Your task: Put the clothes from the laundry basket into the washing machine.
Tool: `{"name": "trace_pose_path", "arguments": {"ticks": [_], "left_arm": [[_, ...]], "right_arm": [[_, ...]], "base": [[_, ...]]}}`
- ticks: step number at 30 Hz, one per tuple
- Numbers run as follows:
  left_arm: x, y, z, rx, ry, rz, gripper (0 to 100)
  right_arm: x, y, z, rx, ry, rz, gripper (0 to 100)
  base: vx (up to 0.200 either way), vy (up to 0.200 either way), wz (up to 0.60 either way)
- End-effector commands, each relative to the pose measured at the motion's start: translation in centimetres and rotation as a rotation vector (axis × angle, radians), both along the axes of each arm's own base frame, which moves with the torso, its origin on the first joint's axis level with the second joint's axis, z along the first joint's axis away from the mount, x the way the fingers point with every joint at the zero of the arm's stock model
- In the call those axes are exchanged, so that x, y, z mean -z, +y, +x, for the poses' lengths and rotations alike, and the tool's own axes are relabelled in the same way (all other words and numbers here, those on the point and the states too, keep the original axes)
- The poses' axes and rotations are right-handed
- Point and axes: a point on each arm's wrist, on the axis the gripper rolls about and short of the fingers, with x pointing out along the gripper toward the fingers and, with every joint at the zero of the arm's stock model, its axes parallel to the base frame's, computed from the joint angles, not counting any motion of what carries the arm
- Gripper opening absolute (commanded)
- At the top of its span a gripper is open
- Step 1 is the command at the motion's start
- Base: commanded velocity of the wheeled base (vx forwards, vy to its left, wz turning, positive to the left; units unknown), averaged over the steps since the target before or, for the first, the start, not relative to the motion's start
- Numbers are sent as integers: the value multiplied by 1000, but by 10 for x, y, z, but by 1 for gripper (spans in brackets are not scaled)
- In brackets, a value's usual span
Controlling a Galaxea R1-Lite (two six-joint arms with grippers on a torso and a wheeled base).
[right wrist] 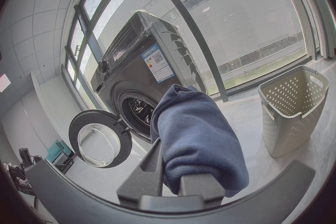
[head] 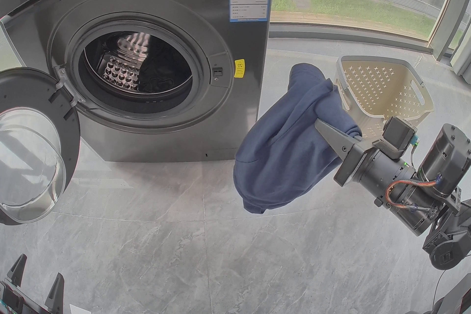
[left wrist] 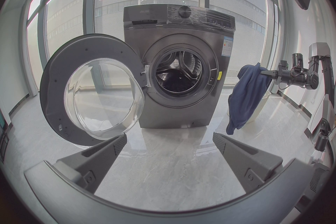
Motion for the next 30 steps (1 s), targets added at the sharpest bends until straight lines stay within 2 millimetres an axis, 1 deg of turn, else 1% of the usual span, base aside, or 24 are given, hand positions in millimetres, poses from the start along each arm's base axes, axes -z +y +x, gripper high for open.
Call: {"name": "trace_pose_path", "arguments": {"ticks": [1, 4, 16, 22, 30], "left_arm": [[5, 0, 1, -2, 10, -3, 100], [5, 0, 1, -2, 10, -1, 100], [5, 0, 1, -2, 9, 1, 100], [5, 0, 1, 0, 9, 2, 100], [5, 0, 1, 0, 9, 2, 100]], "right_arm": [[0, 0, 0, 0, -2, 1, 0], [0, 0, 0, 0, -2, 1, 0], [1, 0, 0, 1, 2, -2, 0], [1, 0, 0, 1, 4, -2, 0], [1, -1, 1, 4, 3, -1, 0]], "base": [[0, 0, 0], [0, 0, 0], [-200, 0, 0], [0, 0, 0], [0, 200, 0]]}}
